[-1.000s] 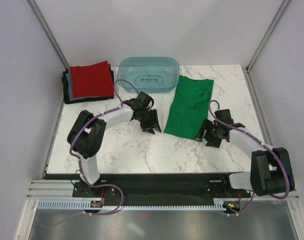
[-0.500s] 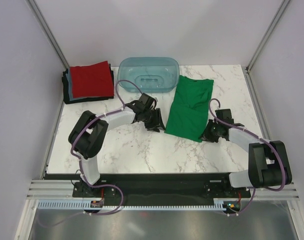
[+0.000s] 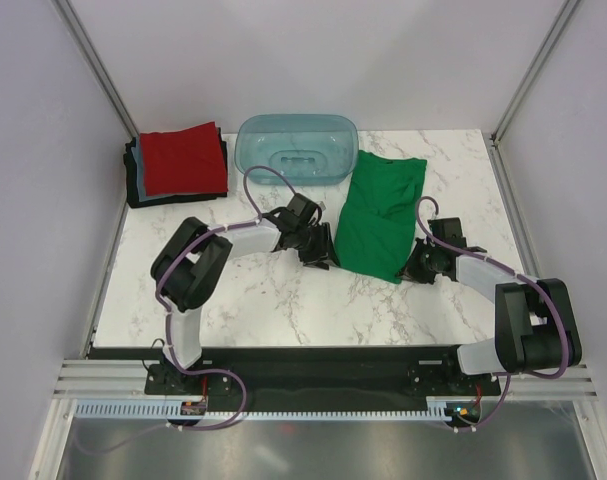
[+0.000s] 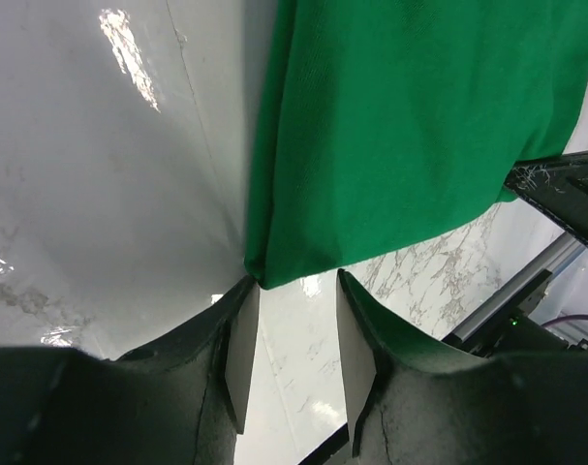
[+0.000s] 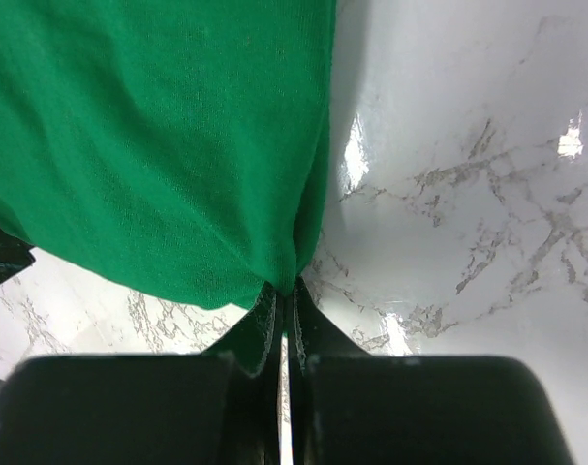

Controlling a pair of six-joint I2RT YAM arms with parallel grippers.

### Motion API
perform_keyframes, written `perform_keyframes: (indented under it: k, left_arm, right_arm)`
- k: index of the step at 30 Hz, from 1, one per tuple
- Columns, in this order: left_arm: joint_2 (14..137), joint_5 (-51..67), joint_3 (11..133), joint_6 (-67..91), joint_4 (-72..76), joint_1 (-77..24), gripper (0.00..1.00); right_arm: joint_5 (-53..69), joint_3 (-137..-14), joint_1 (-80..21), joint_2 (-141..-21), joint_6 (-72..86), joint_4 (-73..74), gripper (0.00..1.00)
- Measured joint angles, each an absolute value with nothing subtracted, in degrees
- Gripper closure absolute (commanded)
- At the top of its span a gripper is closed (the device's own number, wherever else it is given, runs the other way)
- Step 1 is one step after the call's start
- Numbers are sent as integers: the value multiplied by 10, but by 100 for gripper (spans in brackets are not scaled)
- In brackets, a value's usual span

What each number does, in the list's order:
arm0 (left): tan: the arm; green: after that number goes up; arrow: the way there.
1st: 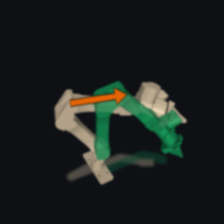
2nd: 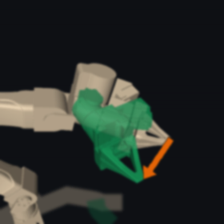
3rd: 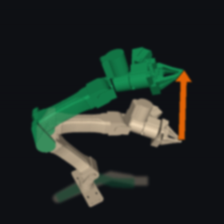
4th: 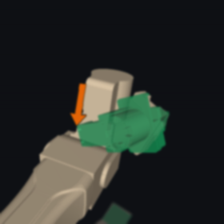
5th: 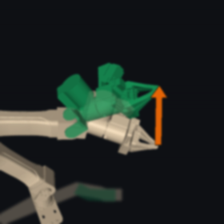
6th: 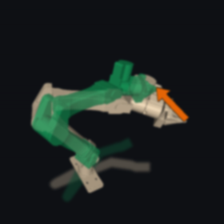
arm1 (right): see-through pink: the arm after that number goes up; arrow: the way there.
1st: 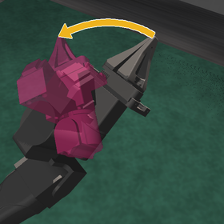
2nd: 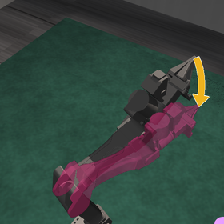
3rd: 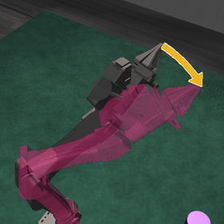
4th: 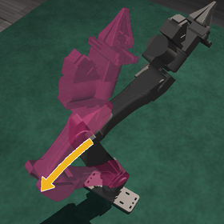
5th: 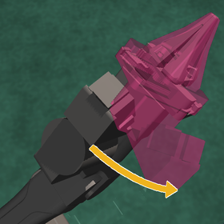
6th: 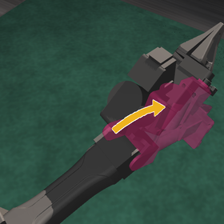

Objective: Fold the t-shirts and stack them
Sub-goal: Fold the tshirt

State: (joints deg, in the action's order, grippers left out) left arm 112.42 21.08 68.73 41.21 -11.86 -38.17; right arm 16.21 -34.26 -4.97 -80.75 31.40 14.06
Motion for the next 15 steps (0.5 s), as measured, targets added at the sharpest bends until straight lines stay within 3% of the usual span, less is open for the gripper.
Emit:
perform_keyframes:
  k: [12, 14, 15]
  left_arm:
    - [1133, 200, 690, 413, -107, -383, 71]
    - [1134, 197, 690, 413, -106, -383, 84]
    - [1136, 193, 690, 413, -106, -383, 95]
  right_arm:
    - [167, -342, -47, -809, 312, 139, 100]
    - [168, -342, -47, -810, 312, 139, 100]
    - [168, -342, -46, -810, 312, 139, 100]
